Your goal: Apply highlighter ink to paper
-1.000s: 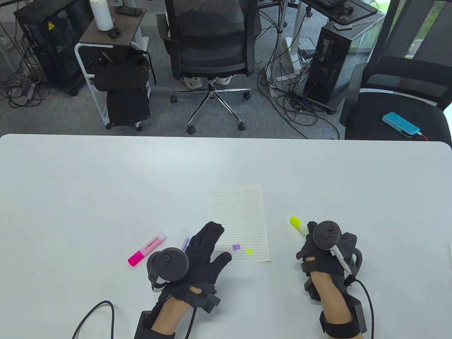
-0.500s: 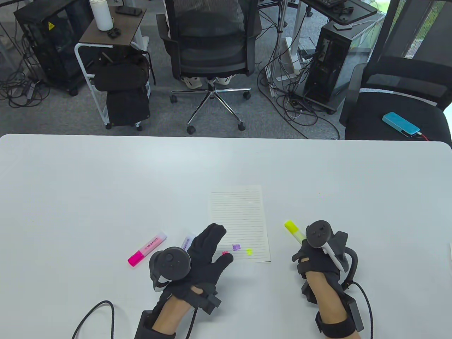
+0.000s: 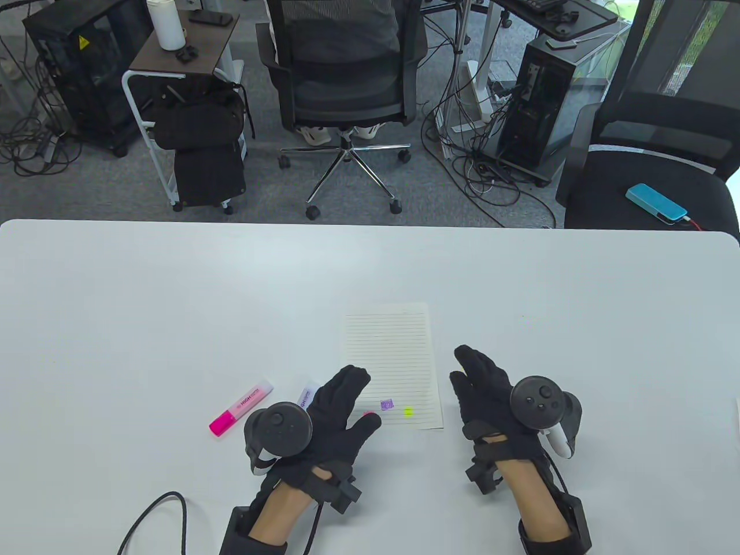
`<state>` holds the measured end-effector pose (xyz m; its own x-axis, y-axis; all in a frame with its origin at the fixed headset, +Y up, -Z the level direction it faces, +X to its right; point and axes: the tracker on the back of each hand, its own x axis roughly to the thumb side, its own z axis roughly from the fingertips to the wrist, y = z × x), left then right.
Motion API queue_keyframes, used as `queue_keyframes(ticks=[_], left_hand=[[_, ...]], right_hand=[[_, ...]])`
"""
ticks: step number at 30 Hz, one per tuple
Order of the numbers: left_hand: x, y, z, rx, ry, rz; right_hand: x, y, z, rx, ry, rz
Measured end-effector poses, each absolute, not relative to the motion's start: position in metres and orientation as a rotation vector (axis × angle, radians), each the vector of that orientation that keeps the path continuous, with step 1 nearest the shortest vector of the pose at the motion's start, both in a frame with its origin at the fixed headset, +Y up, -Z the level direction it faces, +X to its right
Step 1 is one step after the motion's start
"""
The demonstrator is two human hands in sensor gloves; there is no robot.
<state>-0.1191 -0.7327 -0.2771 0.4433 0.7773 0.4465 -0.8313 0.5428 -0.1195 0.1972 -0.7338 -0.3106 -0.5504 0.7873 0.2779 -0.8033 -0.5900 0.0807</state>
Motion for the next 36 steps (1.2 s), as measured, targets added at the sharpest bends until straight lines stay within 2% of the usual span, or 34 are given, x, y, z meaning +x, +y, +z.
queue_keyframes(ticks=[6, 10, 13, 21, 36], left_hand=[[-0.121, -0.731, -0.278, 0.130, -0.490, 1.023], [-0.122, -0.731, -0.278, 0.132, -0.498, 1.029], [-0.122, -0.731, -0.279, 0.132, -0.508, 1.032], [-0.125, -0.732, -0.281, 0.132, -0.502, 1.038], [-0.122, -0.733, -0.281, 0.123, -0.519, 1.030]], right_hand=[[0.177, -0.739, -0.308, 0.555, -0.014, 1.993], [0.167, -0.738, -0.304, 0.661, -0.093, 1.946], [0.158, -0.739, -0.301, 0.706, -0.026, 1.898], [0.146, -0.749, -0.301, 0.732, 0.069, 1.908], [0.141, -0.752, -0.301, 0.744, 0.124, 1.929]])
